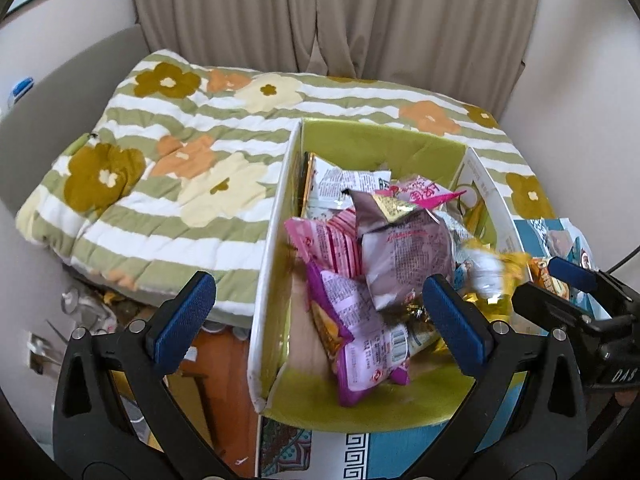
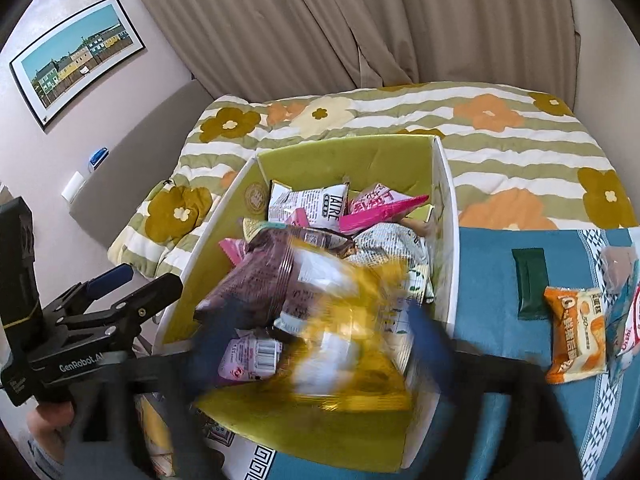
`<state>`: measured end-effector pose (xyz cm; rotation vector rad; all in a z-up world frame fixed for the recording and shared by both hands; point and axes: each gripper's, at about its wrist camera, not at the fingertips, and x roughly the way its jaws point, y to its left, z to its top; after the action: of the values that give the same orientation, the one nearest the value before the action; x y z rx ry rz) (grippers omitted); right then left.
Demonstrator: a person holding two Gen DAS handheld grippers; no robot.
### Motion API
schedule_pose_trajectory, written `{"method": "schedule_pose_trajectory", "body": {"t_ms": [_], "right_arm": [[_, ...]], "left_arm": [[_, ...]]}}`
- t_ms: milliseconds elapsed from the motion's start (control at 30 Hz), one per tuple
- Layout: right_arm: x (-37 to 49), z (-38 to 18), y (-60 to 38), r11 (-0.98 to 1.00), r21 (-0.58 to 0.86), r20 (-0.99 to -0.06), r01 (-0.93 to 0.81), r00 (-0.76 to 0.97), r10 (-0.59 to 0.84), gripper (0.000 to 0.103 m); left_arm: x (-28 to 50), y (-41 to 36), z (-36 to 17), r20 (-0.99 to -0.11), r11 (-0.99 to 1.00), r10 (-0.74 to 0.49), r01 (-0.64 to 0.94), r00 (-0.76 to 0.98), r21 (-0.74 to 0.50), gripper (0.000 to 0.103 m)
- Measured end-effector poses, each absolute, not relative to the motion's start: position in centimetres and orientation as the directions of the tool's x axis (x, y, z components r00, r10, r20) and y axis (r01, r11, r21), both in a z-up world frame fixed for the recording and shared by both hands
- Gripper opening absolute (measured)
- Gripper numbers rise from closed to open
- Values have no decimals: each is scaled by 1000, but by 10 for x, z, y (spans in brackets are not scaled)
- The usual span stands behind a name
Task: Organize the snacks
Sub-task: 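Lower both packets into the cardboard box and open both tools, then move both tools back over the remaining snacks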
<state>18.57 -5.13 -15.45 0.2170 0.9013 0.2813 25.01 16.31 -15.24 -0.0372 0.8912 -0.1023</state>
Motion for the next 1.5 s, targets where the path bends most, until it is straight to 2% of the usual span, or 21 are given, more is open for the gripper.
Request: {"method": "schedule_pose_trajectory", "body": {"t_ms": [200,533,767,1033,1500], "right_arm": [[175,-159,-50,961,217,-746,-172,605,277,103],[170,-146,-59,958,231,-732,-167,620,284,103],[161,-128,-76,950,256,-688,-181,656,310,103],[141,-104,-130,951,263,-649,-164,699,300,103],[102,-86,-283,961,277,-626,5,759,177,103]], "left_arm": [[248,161,-160,-787,993,-118,71,606,-93,102],[241,152,-142,-762,992,-123,83,636,-91,102],[228,130,-119,-732,994,-109,78,672,-76,102],[208,72,-97,-709,993,-117,82,695,-83,102],[183,-62,-91,-702,990,-131,135,700,-50,102]]}}
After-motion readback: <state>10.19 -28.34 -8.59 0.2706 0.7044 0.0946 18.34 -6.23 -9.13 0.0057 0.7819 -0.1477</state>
